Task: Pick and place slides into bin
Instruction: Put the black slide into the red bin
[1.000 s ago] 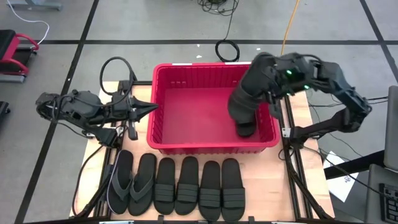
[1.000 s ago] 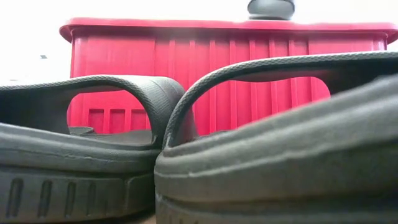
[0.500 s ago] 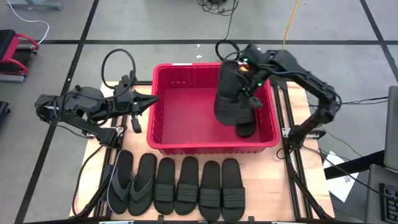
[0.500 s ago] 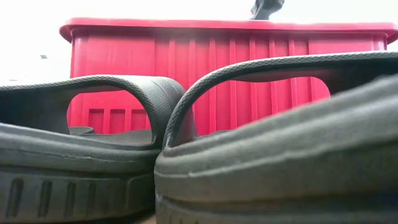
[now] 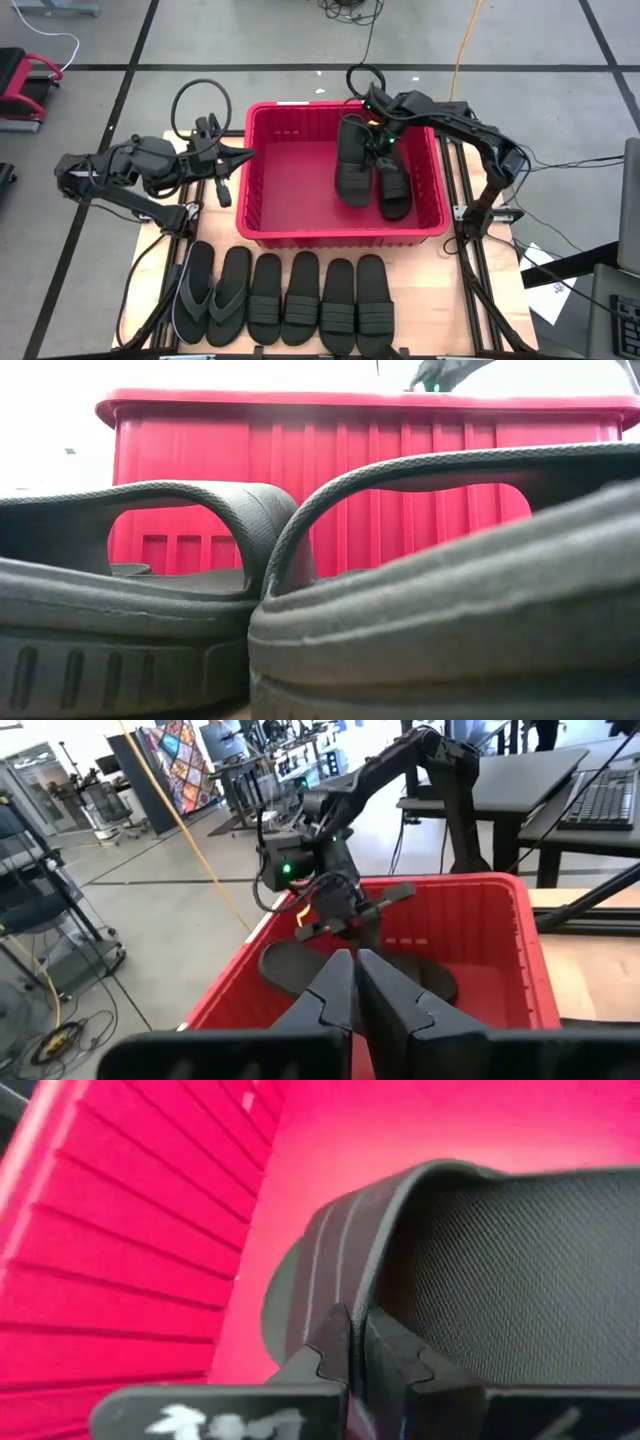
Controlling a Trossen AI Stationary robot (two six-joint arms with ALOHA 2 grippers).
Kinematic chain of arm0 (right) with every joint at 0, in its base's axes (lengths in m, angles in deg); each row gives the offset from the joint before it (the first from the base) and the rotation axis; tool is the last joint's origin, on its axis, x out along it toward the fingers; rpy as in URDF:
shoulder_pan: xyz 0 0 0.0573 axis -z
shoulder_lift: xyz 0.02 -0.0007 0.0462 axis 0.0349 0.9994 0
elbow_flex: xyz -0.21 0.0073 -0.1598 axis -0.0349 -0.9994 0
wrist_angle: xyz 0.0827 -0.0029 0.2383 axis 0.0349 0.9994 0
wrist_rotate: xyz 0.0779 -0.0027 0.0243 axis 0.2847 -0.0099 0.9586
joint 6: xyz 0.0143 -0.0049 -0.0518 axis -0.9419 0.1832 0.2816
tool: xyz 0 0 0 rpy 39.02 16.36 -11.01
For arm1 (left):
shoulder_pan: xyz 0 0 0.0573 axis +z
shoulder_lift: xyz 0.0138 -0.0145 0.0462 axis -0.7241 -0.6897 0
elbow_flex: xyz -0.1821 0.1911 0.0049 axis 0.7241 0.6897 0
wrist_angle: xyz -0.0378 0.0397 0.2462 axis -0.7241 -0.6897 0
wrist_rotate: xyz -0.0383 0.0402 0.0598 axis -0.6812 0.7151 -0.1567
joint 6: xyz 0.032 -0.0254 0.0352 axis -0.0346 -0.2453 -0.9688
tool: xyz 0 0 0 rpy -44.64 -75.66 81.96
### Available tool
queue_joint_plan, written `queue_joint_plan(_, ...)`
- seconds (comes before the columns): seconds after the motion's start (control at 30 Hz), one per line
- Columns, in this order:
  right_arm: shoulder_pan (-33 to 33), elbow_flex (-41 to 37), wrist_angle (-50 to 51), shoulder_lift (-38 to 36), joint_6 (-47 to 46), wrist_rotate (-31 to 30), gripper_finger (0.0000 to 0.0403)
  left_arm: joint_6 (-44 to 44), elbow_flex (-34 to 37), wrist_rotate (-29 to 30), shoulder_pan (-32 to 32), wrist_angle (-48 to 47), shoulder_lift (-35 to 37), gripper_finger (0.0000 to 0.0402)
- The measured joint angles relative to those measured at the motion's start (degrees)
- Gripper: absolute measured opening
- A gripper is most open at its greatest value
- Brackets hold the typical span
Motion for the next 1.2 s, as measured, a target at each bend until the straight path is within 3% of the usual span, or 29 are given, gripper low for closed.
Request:
queue_joint_plan(0.3, 0.3, -5.0, 0.5, 2.4, 4.6, 2.4, 0.0002, -0.1, 0.0, 0.0, 2.4, -0.4, 0.0, 0.0014)
queue_joint_plan(0.5, 0.5, -6.4, 0.9, 3.4, 5.1, -0.5, 0.0002, 0.1, 0.0, -0.1, 3.4, -0.4, 0.0, 0.0002)
queue_joint_plan(0.77, 0.5, -8.6, -0.3, 4.5, 5.6, -1.2, 0.0002, 0.7, 0.0, -0.1, 3.5, -0.4, 0.0, 0.0021)
queue_joint_plan(1.03, 0.5, -11.4, -3.3, 4.5, 4.8, -2.2, 0.0002, 1.7, 0.0, -0.1, 3.5, -0.4, 0.0, 0.0002)
queue_joint_plan(1.2, 0.5, -12.4, -3.6, 4.4, 4.7, -4.0, 0.0002, 1.7, 0.0, -0.1, 3.5, -0.4, 0.0, 0.0012)
